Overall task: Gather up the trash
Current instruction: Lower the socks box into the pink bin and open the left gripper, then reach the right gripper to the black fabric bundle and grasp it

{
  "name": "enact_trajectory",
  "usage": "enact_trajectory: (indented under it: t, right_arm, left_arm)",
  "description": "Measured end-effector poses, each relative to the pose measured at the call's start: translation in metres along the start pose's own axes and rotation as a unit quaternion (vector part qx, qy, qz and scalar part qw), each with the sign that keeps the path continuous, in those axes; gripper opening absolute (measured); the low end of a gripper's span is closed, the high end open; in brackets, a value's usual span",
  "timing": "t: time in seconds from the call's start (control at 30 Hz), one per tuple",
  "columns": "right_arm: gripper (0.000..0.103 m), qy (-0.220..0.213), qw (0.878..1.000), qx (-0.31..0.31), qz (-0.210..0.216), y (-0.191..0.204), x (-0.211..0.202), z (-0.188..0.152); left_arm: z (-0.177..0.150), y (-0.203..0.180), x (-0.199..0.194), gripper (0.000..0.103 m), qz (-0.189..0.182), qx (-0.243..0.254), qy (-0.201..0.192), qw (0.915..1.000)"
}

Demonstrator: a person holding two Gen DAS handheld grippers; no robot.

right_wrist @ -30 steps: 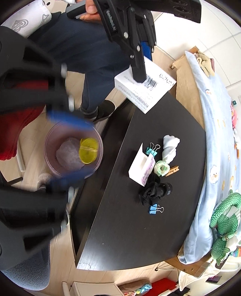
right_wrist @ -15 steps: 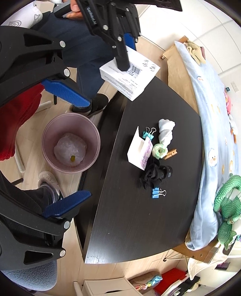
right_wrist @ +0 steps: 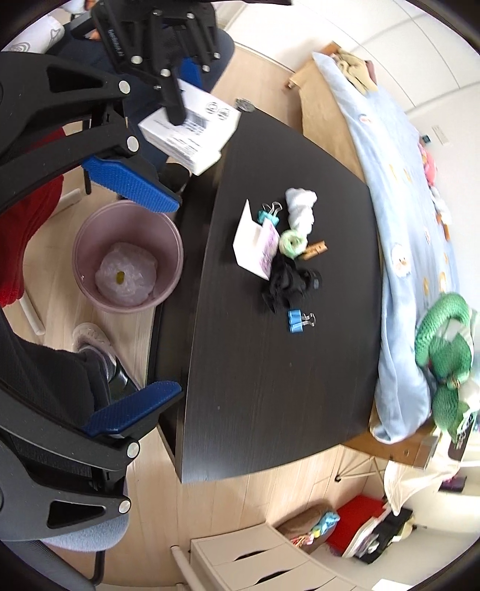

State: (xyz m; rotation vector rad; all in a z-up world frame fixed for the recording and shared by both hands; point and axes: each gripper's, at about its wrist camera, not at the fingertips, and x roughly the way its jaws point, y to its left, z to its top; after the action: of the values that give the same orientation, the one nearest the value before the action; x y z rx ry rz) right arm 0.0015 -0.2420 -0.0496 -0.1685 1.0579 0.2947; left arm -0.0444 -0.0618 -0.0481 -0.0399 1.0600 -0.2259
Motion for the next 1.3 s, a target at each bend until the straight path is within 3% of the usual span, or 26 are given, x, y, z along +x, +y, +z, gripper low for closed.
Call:
enact_trajectory:
  t: [0.1, 0.17, 0.27, 0.3, 0.33, 0.6, 1.3]
  right_arm:
    - [0.091, -0.004, 1.000, 0.006, -0.001, -0.004, -0.001, 0.001]
    - [0.091, -0.004, 1.000, 0.007, -0.001, -0.005, -0.001, 0.001]
    - [0.091, -0.004, 1.000, 0.009, 0.000, -0.005, -0.002, 0.001]
    - [0.091, -0.004, 1.000, 0.009, 0.000, -0.005, -0.002, 0.001]
    - [0.091, -0.004, 1.000, 0.008, 0.000, -0.005, -0.002, 0.001]
    - [0.093, -0.005, 1.000, 0.005, 0.009, -0.001, -0.001, 0.000]
    - [0.097, -0.002, 0.999, 0.000, 0.032, 0.007, 0.000, 0.005]
  left_arm:
    - [0.000, -0.003, 0.000, 0.031, -0.006, 0.004, 0.001, 1.0000]
    - [0.000, -0.004, 0.001, 0.039, -0.006, 0.005, 0.000, 1.0000]
    - [0.000, -0.003, 0.003, 0.066, -0.010, 0.000, -0.002, 0.9999]
    - [0.001, -0.002, 0.002, 0.081, -0.010, -0.003, -0.006, 0.9999]
    - [0.001, -0.002, 0.000, 0.090, -0.008, -0.005, -0.012, 0.9999]
    - [0.002, 0.007, -0.004, 0.095, 0.010, -0.030, -0.025, 0.9992]
    - [0.009, 0.027, -0.009, 0.095, 0.028, -0.058, -0.050, 0.9966]
